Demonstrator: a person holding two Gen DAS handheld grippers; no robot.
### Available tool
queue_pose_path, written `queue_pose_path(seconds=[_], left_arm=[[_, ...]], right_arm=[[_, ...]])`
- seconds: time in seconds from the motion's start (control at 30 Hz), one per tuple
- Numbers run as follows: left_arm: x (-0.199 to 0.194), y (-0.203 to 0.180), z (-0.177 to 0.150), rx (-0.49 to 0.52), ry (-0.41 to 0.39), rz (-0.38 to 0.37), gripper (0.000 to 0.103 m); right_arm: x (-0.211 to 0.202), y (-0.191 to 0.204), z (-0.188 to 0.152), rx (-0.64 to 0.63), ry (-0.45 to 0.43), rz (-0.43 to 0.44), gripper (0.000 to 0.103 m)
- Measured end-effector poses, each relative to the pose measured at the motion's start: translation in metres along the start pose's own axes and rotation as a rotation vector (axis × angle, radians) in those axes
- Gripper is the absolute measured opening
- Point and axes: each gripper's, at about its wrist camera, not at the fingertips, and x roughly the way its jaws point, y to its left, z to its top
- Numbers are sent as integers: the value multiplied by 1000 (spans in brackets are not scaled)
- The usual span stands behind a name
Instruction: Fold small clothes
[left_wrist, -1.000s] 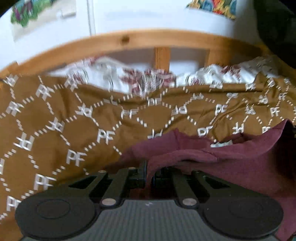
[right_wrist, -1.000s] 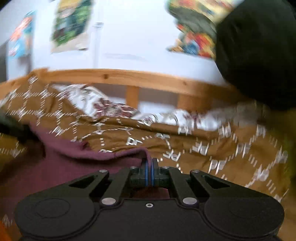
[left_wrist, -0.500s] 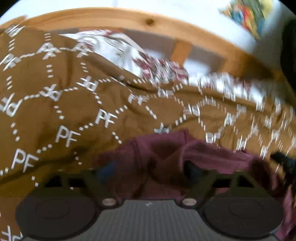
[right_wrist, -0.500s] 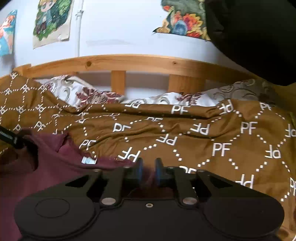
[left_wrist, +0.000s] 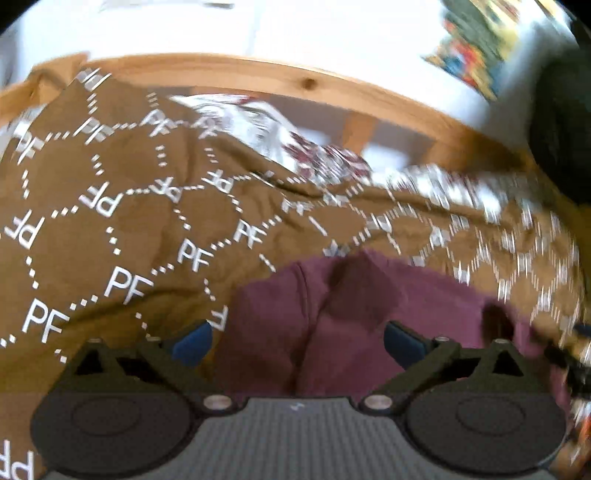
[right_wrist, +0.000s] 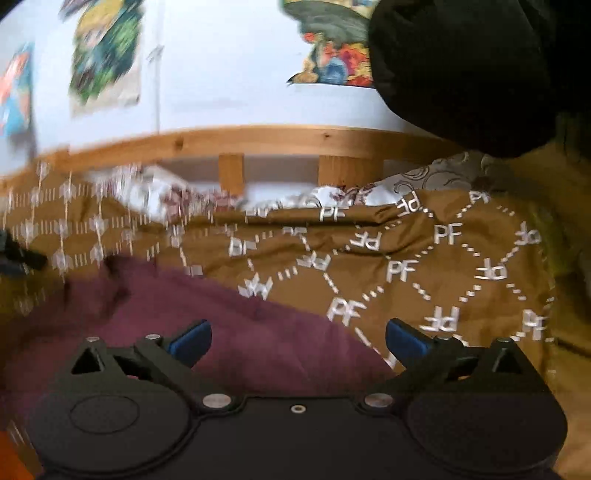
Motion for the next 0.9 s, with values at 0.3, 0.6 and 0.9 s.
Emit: queue_pose_path(seconds=[0.3, 0.6, 0.9], left_arm=[[38, -56, -31, 308, 82, 177, 84], [48, -48, -29, 253, 113, 195, 9], [36, -2, -9, -58, 94, 154, 7]], right_arm=[[20, 15, -35, -153, 153, -109, 89], [32, 14, -27, -154, 86, -68, 31], [31, -34, -15, 172, 35, -62, 8]])
